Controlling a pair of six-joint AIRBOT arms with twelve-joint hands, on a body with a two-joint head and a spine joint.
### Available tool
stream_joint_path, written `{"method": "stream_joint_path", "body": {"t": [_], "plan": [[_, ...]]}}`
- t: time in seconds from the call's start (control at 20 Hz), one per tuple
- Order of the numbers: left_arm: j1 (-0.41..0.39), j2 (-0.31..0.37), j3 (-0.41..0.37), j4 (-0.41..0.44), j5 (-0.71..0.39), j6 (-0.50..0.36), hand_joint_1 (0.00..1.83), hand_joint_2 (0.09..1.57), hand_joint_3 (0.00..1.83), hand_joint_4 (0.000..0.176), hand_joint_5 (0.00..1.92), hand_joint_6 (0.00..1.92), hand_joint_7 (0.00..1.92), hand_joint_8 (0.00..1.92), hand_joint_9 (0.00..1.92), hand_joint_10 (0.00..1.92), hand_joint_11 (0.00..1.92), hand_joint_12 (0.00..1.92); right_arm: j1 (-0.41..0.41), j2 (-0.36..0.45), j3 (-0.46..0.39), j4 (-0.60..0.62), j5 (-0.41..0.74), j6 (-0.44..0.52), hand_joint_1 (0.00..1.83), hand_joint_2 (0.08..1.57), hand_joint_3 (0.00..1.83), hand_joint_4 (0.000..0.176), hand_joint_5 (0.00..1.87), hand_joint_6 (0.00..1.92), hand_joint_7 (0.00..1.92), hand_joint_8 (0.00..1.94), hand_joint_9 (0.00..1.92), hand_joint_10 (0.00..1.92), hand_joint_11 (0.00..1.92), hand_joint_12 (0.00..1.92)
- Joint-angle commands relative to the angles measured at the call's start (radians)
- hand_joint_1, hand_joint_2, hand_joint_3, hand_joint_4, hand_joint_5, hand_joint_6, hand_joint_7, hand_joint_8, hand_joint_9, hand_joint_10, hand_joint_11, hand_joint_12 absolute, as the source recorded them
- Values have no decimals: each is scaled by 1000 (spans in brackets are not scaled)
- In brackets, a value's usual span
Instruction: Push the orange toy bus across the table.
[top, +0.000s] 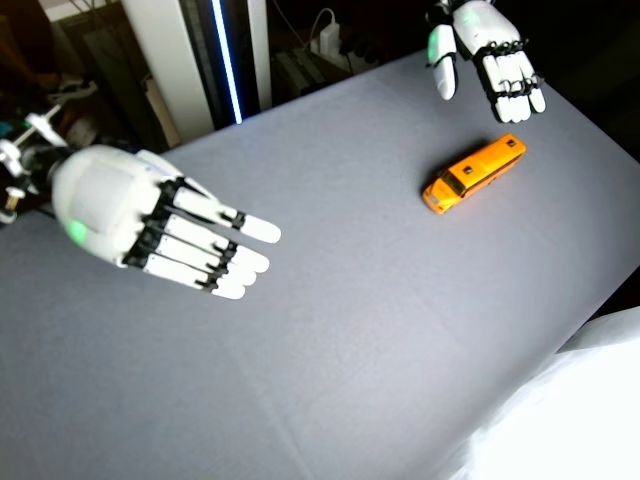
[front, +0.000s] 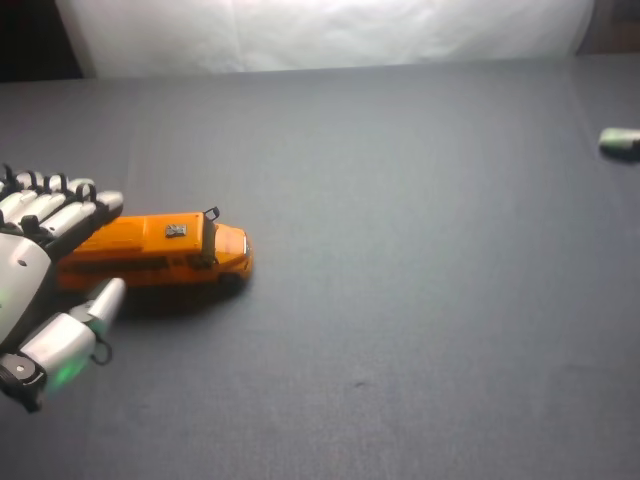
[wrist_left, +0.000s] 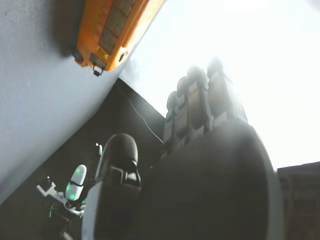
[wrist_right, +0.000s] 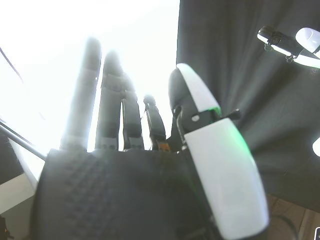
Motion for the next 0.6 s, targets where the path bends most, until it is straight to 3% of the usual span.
{"method": "stream_joint_path", "body": {"t": [0.0, 0.3, 0.55], "plan": [[-9, -4, 5, 22, -106, 0, 409, 1463, 15, 0, 411, 4, 297, 3, 251, 21, 0, 762, 12, 0, 5, 17, 120, 8, 440, 1378, 1, 0, 470, 2, 459, 1, 440, 1, 334, 283], [-7, 1, 35, -106, -50, 57, 496, 1470, 2, 0, 440, 1, 339, 3, 307, 9, 0, 847, 11, 0, 5, 15, 120, 10, 529, 1376, 0, 0, 497, 4, 479, 3, 450, 1, 353, 216], [3, 5, 72, -235, -21, 84, 513, 1505, 5, 0, 407, 1, 299, 2, 220, 6, 0, 544, 12, 0, 5, 12, 120, 13, 512, 1378, 2, 0, 513, 6, 485, 2, 450, 2, 362, 201]]}}
